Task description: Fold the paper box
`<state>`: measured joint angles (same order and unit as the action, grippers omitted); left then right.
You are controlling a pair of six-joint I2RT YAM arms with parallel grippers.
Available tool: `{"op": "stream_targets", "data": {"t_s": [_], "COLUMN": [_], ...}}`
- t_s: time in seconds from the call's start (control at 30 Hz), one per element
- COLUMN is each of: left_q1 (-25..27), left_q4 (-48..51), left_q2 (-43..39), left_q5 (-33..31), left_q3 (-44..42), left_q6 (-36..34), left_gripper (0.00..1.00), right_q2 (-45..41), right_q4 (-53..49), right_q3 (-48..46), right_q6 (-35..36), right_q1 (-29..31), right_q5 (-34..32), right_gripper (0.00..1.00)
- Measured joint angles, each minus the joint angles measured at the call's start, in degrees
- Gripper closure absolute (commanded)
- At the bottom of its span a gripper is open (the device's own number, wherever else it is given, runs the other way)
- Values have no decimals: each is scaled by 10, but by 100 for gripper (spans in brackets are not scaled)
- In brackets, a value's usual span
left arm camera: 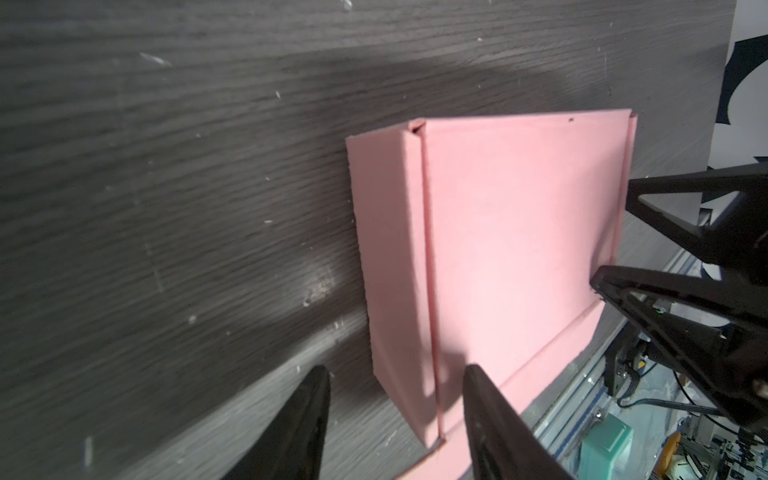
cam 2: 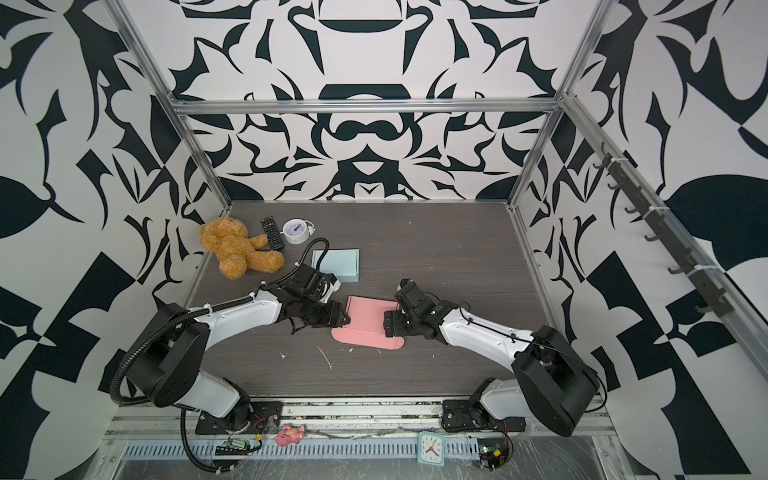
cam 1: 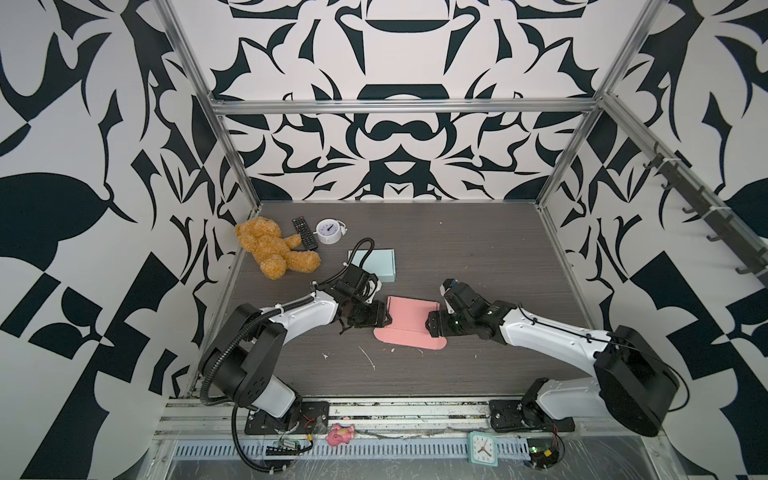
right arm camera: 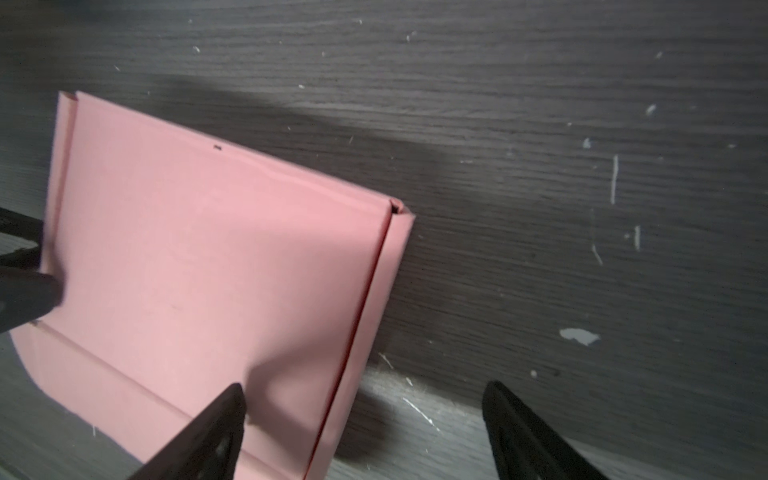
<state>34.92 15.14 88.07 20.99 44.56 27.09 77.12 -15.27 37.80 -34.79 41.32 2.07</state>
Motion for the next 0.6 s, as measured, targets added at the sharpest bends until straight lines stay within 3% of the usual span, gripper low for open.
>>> {"op": "stream_targets", "data": {"t_s": [0.6], "left_q1": [7], "left_q4": [-10], "left_q2": [7], "left_q5": [-6], "left_q3": [0], "left_q6": [1], "left_gripper": [48], "right_q2": [5], "right_q4": [5], "right_q3": [0], "right_q6": [0], "right_q1": [0], "right_q5": [-4], "right_gripper": [9]}}
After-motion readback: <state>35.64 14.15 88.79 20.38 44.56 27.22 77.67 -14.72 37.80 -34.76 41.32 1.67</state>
